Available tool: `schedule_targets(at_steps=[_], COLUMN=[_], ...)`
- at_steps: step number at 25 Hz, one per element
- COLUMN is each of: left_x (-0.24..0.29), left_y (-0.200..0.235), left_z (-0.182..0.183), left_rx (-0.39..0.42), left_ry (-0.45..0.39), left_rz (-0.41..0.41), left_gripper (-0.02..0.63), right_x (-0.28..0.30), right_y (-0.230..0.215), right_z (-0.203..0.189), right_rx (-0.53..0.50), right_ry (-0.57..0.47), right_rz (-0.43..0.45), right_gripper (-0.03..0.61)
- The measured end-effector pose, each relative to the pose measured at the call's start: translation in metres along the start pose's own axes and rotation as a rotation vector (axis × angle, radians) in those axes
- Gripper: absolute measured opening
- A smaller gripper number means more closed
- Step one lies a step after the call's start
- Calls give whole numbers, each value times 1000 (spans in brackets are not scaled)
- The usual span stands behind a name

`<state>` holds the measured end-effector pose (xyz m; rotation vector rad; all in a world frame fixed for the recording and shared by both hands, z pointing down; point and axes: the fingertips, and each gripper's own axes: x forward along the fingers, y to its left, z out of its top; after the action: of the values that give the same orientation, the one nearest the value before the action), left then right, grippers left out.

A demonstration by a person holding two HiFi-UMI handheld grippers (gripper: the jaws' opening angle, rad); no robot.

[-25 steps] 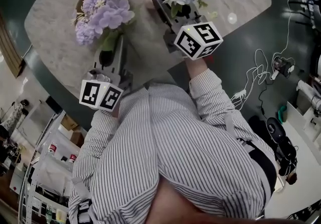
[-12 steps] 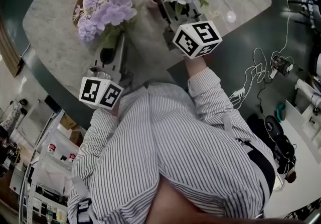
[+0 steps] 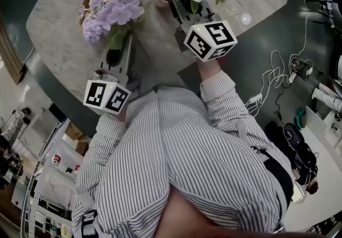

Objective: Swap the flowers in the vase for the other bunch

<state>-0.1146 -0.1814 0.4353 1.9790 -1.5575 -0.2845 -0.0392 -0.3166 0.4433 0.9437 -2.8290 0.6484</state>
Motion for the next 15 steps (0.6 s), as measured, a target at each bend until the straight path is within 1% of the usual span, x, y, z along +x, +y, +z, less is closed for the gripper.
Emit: schedule_targets(at_steps=[7,15], left_x=[2,12], left_y=[-6,-21], left_z=[7,17], left_rx=[25,54], left_ry=[-26,-59], left_rz=[-31,-74], left_gripper=[46,46], right_x=[-10,-27], right_y=[9,7], right_z=[20,44], right_rx=[-2,-10], right_ry=[-55,-113], right_rz=[11,17], right_gripper=[40,40])
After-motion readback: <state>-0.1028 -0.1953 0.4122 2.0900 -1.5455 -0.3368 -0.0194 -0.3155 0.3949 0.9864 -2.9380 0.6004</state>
